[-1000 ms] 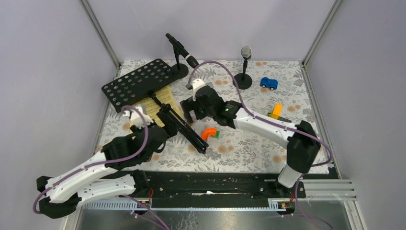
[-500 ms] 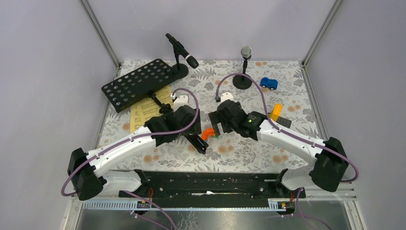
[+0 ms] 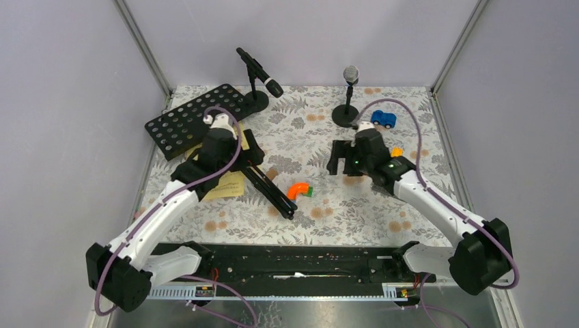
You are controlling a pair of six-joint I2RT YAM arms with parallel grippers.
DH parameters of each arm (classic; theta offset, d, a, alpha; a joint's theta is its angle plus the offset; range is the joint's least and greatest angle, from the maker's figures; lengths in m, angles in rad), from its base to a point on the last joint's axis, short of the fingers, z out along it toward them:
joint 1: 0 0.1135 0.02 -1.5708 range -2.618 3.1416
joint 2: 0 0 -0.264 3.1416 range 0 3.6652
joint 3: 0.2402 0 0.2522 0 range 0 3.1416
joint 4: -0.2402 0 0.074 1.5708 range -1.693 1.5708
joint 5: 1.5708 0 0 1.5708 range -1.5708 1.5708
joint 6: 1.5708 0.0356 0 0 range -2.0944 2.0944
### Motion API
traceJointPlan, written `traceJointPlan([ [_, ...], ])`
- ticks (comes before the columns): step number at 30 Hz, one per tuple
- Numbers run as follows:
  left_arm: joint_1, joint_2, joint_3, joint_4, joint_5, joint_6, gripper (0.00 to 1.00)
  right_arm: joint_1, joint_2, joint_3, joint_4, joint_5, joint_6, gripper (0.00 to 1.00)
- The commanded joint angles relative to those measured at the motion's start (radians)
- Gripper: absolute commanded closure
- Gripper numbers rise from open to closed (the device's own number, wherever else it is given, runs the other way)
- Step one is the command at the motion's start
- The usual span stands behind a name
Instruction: Pack up the instrument practice props
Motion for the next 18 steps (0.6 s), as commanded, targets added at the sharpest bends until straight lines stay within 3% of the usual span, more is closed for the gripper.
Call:
traceJointPlan([
  [1,0.09,-0.107,0.01,0.042,0.088,0.046,0.01,-0.149,-0.09,-0.06,0.093,-0.178,0.067,0.0],
  [6,0.188,-0.166,0.053,-0.051,0.124,0.099,0.01,-0.281,-0.158,-0.077,0.123,-0.265,0.115,0.0],
  [11,0.239,-0.223,0.05,-0.095,0.093,0.165,0.01,-0.298,-0.205,-0.102,0.171,-0.262,0.115,0.0],
  [18,0.244,-0.292,0.0,-0.077,0.109,0.234,0.01,-0.298,-0.296,-0.147,0.231,-0.123,0.108,0.0],
])
